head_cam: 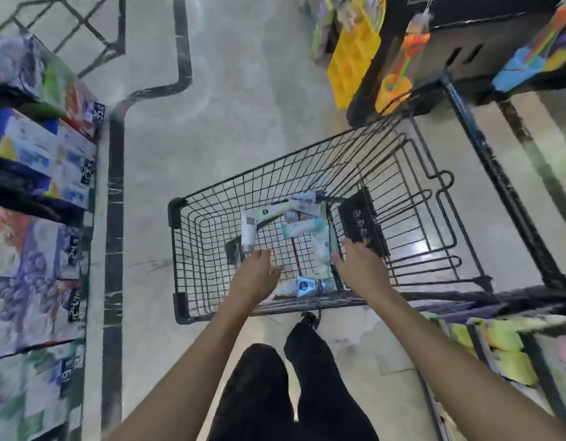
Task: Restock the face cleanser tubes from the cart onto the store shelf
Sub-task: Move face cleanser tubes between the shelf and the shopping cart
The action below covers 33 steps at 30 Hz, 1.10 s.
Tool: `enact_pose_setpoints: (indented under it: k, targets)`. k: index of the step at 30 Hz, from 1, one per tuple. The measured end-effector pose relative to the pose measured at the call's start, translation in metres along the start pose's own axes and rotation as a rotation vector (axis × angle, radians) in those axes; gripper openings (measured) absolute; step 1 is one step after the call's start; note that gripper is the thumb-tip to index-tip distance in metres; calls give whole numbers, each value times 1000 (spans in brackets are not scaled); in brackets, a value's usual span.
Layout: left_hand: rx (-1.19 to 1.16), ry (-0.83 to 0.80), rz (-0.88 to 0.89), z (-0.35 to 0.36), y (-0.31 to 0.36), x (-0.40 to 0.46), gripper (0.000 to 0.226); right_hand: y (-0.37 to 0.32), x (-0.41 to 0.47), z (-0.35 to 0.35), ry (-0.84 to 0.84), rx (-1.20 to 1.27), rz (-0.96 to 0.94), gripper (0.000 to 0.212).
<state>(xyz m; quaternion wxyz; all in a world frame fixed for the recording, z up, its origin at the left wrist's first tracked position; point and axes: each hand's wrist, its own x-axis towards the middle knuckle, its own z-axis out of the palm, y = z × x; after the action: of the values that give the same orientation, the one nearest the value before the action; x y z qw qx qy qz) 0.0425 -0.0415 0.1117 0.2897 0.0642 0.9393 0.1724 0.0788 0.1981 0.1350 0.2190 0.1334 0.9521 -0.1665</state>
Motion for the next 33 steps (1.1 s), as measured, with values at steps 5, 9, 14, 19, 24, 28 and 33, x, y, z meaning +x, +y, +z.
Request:
enact_pose_setpoints:
  k: [5,9,14,19,24,28,33]
  targets:
    - [-133,-41,-216,33,-38,79,46,10,79,55,-125,48,60,46]
    - [-149,-39,-347,71,-70,142,41,16,137,111,-175,29,84,58]
    - [-181,-24,-477,108,-112,209,38,31,195,177,-178,-46,87,63]
    - [-299,95,-564,138,-155,254,55,36,240,219,-207,-101,171,74]
    - [-359,122,-553,146,-158,270,58,45,254,234,-176,-68,207,70]
    - [-427,31,-594,139,-154,270,69,54,248,222,-171,348,407,54]
    - [-709,-164,-639,106,-133,240,37,51,206,175,-304,1370,645,58]
